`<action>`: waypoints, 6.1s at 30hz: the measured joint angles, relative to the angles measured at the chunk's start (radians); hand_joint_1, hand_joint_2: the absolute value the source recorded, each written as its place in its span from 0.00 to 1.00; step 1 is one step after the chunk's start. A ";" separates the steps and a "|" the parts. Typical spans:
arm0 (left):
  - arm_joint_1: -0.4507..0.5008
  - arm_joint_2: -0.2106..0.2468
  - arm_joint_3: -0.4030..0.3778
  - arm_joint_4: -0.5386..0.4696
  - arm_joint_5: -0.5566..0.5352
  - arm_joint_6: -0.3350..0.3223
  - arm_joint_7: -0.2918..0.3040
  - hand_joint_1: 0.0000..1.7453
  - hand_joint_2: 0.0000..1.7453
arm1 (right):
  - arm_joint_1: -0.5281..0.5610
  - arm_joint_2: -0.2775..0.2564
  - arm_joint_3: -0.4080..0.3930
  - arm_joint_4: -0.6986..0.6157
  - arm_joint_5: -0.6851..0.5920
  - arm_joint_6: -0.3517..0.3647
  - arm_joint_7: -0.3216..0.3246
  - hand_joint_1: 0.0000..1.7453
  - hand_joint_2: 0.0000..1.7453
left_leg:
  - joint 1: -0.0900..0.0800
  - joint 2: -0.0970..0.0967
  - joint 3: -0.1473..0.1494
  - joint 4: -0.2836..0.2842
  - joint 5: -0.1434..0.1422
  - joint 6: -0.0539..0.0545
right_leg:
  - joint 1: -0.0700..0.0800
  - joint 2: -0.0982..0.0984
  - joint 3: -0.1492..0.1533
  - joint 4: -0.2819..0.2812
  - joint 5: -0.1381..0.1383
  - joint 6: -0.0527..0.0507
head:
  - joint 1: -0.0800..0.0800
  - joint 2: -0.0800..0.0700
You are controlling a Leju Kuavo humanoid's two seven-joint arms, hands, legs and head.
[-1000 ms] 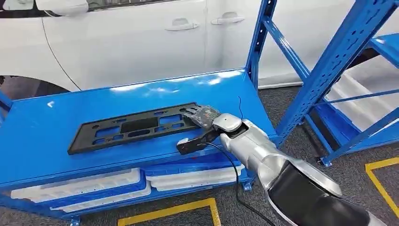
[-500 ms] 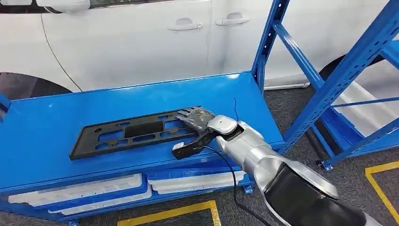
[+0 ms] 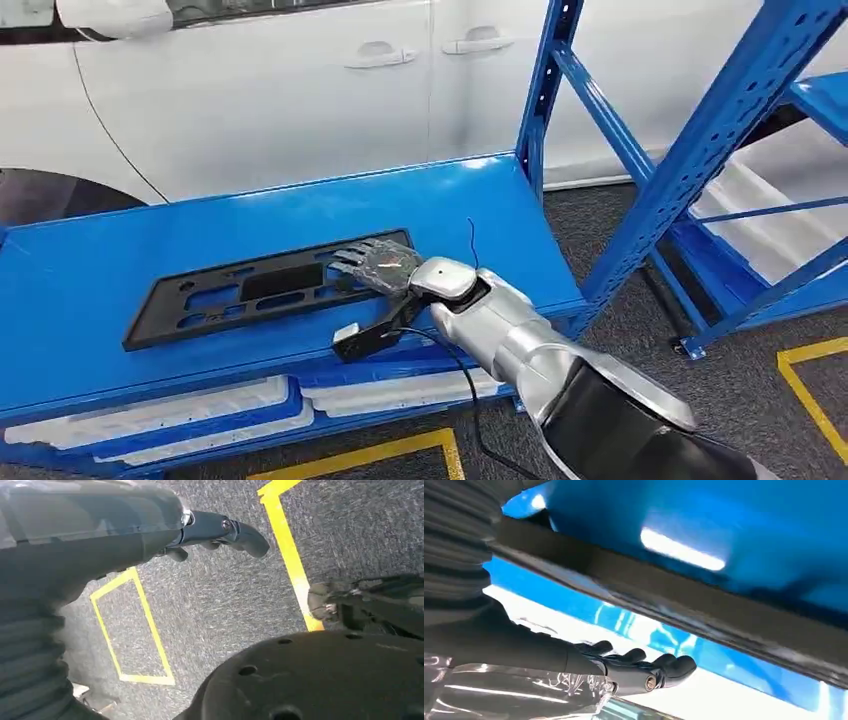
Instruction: Take the parts from the cabinet and place them on the table.
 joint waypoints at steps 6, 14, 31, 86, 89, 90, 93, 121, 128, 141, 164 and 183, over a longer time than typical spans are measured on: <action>0.001 -0.004 0.000 0.000 -0.006 0.000 0.001 0.00 0.00 | 0.020 0.007 0.003 -0.013 0.015 -0.008 -0.038 0.98 1.00 | 0.001 -0.003 0.038 -0.081 -0.003 0.032 | 0.009 0.002 -0.004 0.008 -0.016 0.028 | 0.000 0.000; 0.002 -0.005 0.000 0.000 -0.008 0.000 0.001 0.00 0.00 | 0.031 0.010 0.003 -0.026 0.011 -0.029 -0.040 1.00 1.00 | -0.001 0.000 0.045 -0.081 -0.010 0.044 | -0.002 -0.008 -0.126 0.224 -0.070 0.041 | 0.000 0.000; -0.002 -0.002 0.002 0.000 -0.013 0.000 -0.006 0.00 0.00 | 0.015 0.000 0.003 -0.046 -0.038 -0.038 -0.053 1.00 1.00 | 0.002 0.000 0.015 -0.018 -0.004 -0.009 | -0.004 0.001 -0.019 0.003 0.014 0.007 | 0.000 0.000; 0.033 -0.011 0.103 0.000 0.060 -0.005 -0.165 0.00 1.00 | 0.331 -0.267 -0.384 -0.864 -1.191 0.671 -0.321 1.00 1.00 | 0.017 -0.005 -0.050 0.124 -0.128 -0.008 | -0.001 -0.006 -0.026 -0.005 0.019 0.005 | 0.000 0.000; 0.028 -0.011 0.103 0.000 0.054 -0.008 -0.164 0.00 1.00 | 0.355 -0.272 -0.385 -0.864 -1.194 0.674 -0.321 1.00 1.00 | 0.017 -0.004 -0.108 0.241 -0.146 -0.012 | 0.001 -0.006 -0.025 -0.003 0.018 0.004 | 0.000 0.000; 0.028 -0.011 0.103 0.000 0.052 -0.008 -0.161 0.00 1.00 | 0.360 -0.274 -0.385 -0.864 -1.194 0.675 -0.321 1.00 1.00 | 0.017 -0.004 -0.079 0.182 -0.107 -0.009 | 0.003 -0.004 -0.023 -0.002 0.017 0.003 | 0.000 0.000; 0.029 -0.009 0.103 0.000 0.040 -0.008 -0.139 0.00 1.00 | 0.362 -0.275 -0.385 -0.864 -1.194 0.679 -0.323 1.00 1.00 | 0.012 0.003 0.043 -0.064 -0.023 0.011 | 0.008 0.002 -0.021 0.005 0.009 0.010 | 0.000 0.000; -0.003 -0.012 0.098 0.000 0.025 0.038 0.003 0.00 1.00 | 0.412 -0.330 -0.428 -0.855 -1.214 0.667 -0.343 1.00 1.00 | -0.001 0.000 -0.044 0.150 -0.100 -0.001 | -0.006 -0.003 -0.024 0.010 0.010 0.005 | 0.000 0.000; 0.002 -0.013 0.099 0.000 0.031 0.035 0.007 0.00 1.00 | 0.400 -0.316 -0.430 -0.843 -1.241 0.663 -0.312 1.00 1.00 | -0.004 -0.006 0.046 -0.067 -0.019 0.034 | 0.005 -0.001 -0.040 0.023 0.013 0.032 | 0.000 0.000; 0.003 -0.016 0.104 0.000 0.039 0.036 -0.006 0.00 1.00 | 0.377 -0.314 -0.451 -0.840 -1.289 0.660 -0.279 1.00 1.00 | -0.001 -0.002 -0.022 -0.072 0.060 0.018 | -0.007 -0.002 0.056 0.011 -0.068 0.039 | 0.000 0.000; 0.015 -0.022 0.122 0.000 0.046 0.033 -0.020 0.00 1.00 | 0.369 -0.295 -0.452 -0.835 -1.330 0.655 -0.245 1.00 1.00 | -0.001 0.010 0.060 -0.094 -0.012 0.056 | -0.004 -0.008 -0.190 0.303 -0.132 0.056 | 0.001 0.000; 0.012 -0.016 0.131 0.000 0.055 0.036 -0.019 0.00 1.00 | 0.358 -0.279 -0.463 -0.824 -1.339 0.668 -0.231 1.00 1.00 | 0.003 0.002 0.010 0.140 -0.058 -0.002 | -0.010 -0.012 -0.079 0.003 0.065 0.013 | 0.001 0.000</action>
